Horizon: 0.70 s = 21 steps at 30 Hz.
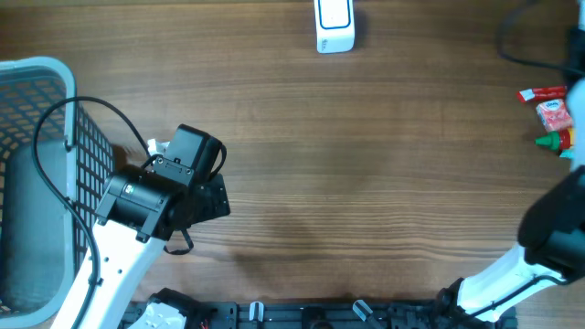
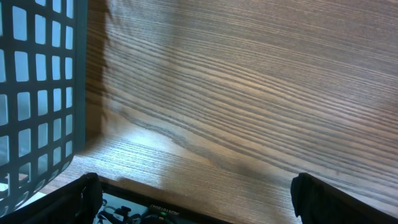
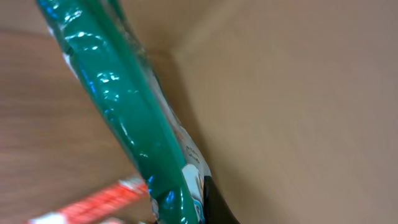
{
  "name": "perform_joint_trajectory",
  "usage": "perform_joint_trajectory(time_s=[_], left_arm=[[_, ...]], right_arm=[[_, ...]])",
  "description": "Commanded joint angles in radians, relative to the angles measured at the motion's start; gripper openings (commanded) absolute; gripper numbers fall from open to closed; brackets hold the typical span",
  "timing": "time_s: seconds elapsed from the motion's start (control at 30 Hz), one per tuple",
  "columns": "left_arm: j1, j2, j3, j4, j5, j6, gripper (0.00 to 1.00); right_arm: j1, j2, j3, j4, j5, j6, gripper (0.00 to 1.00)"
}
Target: Scan the item barcode
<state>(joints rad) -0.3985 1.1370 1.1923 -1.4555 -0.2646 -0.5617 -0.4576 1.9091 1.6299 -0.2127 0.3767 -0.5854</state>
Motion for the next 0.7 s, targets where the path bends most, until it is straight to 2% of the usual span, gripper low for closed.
perform_joint_trajectory(time_s=[0.0,0.07,0.17,0.2,0.27,0.3,0.33,0.43,0.47,0.5,0.57,0.67], left_arm=[[-0.003,-0.005,0.001,0.000,-0.010,0.008,1.00],[-0.003,-0.005,0.001,0.000,-0.010,0.008,1.00],[-0.003,-0.005,0.001,0.000,-0.010,0.008,1.00],[-0.003,-0.005,0.001,0.000,-0.010,0.008,1.00],[-0.003,-0.005,0.001,0.000,-0.010,0.008,1.00],[-0.003,-0.005,0.001,0.000,-0.010,0.008,1.00],[-0.003,-0.005,0.001,0.000,-0.010,0.008,1.00],[-0.003,-0.005,0.001,0.000,-0.010,0.008,1.00],[-0.003,-0.005,0.001,0.000,-0.010,0.008,1.00],[-0.003,-0.005,0.001,0.000,-0.010,0.008,1.00],[-0.003,-0.005,0.001,0.000,-0.010,0.008,1.00],[-0.003,-0.005,0.001,0.000,-0.010,0.008,1.00]], right_arm=[[-0.195,0.014,0.008,-0.063,-0.090,-0.018,0.04],[-0.309,0.043,0.003,-0.143,-0.173,-0.002,0.04],[-0.431,0.105,-0.002,-0.195,-0.200,0.137,0.05],[-0.454,0.116,-0.002,-0.202,-0.199,0.194,0.11],[-0.472,0.115,0.000,-0.204,-0.199,0.264,0.30],[-0.472,0.111,0.002,-0.205,-0.199,0.278,0.36],[-0.464,0.094,0.002,-0.204,-0.200,0.293,0.60],[-0.437,0.046,0.002,-0.203,-0.204,0.305,0.73],[-0.418,0.016,0.002,-0.200,-0.204,0.306,0.84],[-0.384,-0.034,0.002,-0.198,-0.211,0.305,1.00],[-0.311,-0.137,0.002,-0.197,-0.255,0.320,1.00],[-0.159,-0.311,0.002,-0.242,-0.329,0.431,1.00]])
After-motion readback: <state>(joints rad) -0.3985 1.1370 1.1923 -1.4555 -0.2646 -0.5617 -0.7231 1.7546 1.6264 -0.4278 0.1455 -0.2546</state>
